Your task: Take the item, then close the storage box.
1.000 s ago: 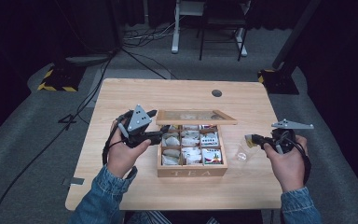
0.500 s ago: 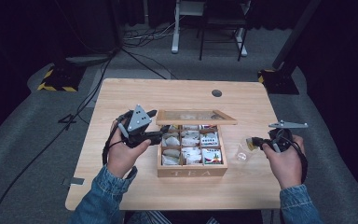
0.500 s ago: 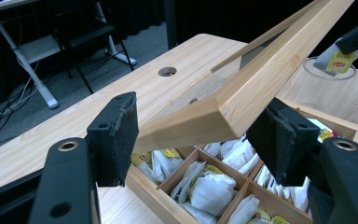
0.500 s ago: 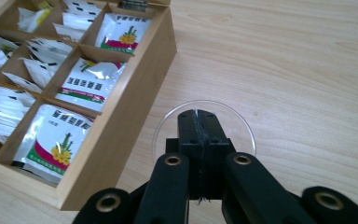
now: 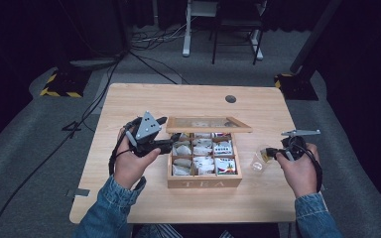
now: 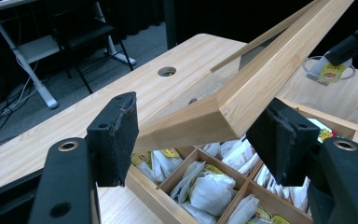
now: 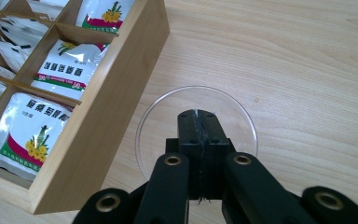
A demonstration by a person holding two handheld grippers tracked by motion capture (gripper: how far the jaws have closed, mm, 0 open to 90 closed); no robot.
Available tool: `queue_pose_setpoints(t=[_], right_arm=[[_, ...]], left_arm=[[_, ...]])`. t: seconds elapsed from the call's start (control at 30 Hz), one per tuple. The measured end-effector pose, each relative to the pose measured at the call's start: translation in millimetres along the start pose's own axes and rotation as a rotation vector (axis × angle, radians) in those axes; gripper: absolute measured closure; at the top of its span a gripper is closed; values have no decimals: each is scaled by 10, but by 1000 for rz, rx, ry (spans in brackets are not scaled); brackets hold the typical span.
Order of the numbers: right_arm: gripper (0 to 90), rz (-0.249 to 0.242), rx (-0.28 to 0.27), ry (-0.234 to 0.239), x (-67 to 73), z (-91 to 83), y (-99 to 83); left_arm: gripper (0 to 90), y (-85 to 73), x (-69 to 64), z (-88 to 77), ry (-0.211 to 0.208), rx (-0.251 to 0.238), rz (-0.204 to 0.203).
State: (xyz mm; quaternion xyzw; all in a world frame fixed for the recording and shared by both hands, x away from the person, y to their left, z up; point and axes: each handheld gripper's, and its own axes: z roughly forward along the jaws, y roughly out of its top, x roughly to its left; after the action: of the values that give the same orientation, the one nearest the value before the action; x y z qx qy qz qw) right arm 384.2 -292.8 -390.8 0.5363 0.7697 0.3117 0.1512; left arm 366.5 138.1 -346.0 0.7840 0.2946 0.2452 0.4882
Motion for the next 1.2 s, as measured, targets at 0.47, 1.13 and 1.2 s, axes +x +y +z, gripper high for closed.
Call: queue_pose_setpoints(t=[0.47,1.13,1.2], right_arm=[[733,-3,-75,-16,-6,-69,-1],[680,88,-150,-39,-330,-254,-243],[682,107,-151,-37,-369,-252,-283]], left_arm=[[348,-2,-7,-1,2,1,1],[348,-25,-47,-17,5,26,13],[348,-36,-58,-20,2,35,14]])
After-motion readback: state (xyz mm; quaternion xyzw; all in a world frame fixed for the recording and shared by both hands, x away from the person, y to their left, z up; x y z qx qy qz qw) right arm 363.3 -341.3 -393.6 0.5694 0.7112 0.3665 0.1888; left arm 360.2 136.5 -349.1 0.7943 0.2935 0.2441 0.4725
